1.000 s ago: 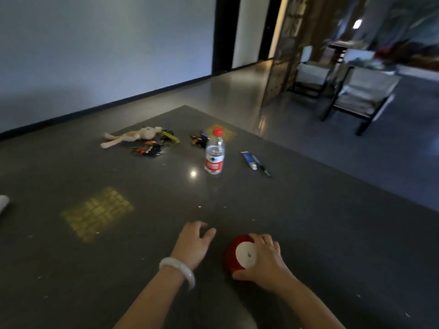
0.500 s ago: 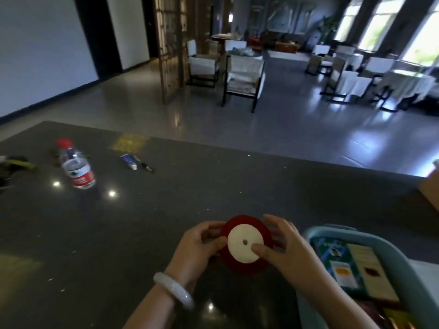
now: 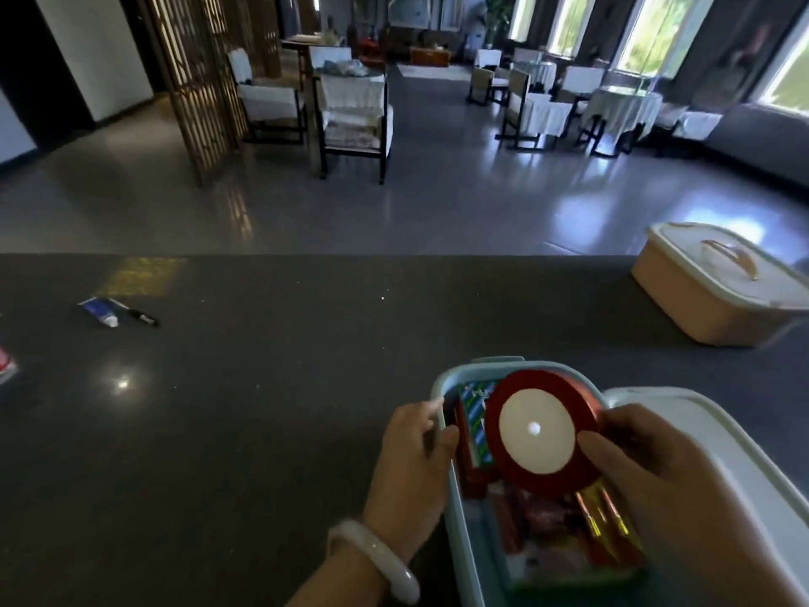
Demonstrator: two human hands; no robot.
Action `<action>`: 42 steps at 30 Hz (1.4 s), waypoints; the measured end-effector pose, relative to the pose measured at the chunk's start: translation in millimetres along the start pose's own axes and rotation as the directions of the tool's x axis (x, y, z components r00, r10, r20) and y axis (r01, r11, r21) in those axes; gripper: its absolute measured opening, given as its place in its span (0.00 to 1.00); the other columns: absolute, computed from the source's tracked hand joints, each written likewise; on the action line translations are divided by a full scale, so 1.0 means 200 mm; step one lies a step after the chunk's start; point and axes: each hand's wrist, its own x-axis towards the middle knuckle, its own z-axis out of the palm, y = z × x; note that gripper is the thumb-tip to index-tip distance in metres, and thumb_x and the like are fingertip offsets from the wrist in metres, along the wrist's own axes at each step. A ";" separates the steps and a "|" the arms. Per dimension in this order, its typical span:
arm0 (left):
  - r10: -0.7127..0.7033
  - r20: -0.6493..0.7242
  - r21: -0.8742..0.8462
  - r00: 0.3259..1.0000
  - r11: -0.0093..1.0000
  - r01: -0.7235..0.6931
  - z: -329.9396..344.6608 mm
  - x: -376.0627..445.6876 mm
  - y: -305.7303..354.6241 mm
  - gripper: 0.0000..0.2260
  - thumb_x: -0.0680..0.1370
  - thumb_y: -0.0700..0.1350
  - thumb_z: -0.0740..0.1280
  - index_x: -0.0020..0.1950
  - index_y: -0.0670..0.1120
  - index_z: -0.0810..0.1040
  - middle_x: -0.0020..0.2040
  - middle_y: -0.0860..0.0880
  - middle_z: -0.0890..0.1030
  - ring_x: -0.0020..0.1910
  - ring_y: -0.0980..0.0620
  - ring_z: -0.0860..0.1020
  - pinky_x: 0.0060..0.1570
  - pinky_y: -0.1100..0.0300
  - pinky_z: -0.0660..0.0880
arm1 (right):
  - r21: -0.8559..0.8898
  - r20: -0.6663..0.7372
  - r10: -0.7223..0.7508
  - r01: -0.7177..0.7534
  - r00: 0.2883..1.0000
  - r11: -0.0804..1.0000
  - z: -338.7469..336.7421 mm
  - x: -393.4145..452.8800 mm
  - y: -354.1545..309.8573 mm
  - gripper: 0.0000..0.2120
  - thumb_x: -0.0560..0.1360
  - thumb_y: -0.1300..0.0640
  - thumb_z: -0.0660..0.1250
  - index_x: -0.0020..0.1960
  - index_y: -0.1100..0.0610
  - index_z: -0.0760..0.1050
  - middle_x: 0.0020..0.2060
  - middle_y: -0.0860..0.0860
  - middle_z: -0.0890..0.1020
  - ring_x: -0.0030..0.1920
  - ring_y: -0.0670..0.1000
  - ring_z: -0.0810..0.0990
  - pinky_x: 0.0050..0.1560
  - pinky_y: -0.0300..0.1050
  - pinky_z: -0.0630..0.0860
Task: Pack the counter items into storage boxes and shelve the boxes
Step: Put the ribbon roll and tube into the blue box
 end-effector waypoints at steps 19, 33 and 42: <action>0.089 0.006 0.088 0.996 0.992 -0.089 0.14 -0.03 -0.20 0.23 0.83 0.50 0.52 0.77 0.63 0.50 0.65 0.56 0.67 0.61 0.64 0.71 0.55 0.71 0.71 | -0.347 0.240 0.017 0.069 0.971 0.935 0.33 -0.07 0.16 0.11 0.70 0.39 0.69 0.43 0.43 0.70 0.41 0.41 0.76 0.40 0.41 0.77 0.40 0.37 0.77; 0.155 -0.032 0.085 0.987 0.985 -0.152 0.15 -0.03 -0.22 0.23 0.83 0.48 0.53 0.78 0.58 0.53 0.62 0.54 0.69 0.58 0.60 0.73 0.56 0.65 0.74 | -0.433 0.310 -0.063 0.200 0.949 0.879 0.40 -0.07 0.18 0.11 0.73 0.41 0.67 0.50 0.45 0.77 0.42 0.40 0.79 0.40 0.38 0.78 0.42 0.34 0.78; 0.181 -0.039 0.075 0.983 0.981 -0.178 0.15 -0.04 -0.21 0.25 0.80 0.51 0.52 0.78 0.53 0.54 0.61 0.51 0.70 0.56 0.62 0.73 0.54 0.71 0.70 | -0.413 0.393 -0.037 0.212 0.919 0.886 0.37 -0.06 0.23 0.12 0.74 0.49 0.70 0.58 0.42 0.78 0.45 0.39 0.82 0.42 0.38 0.80 0.39 0.29 0.76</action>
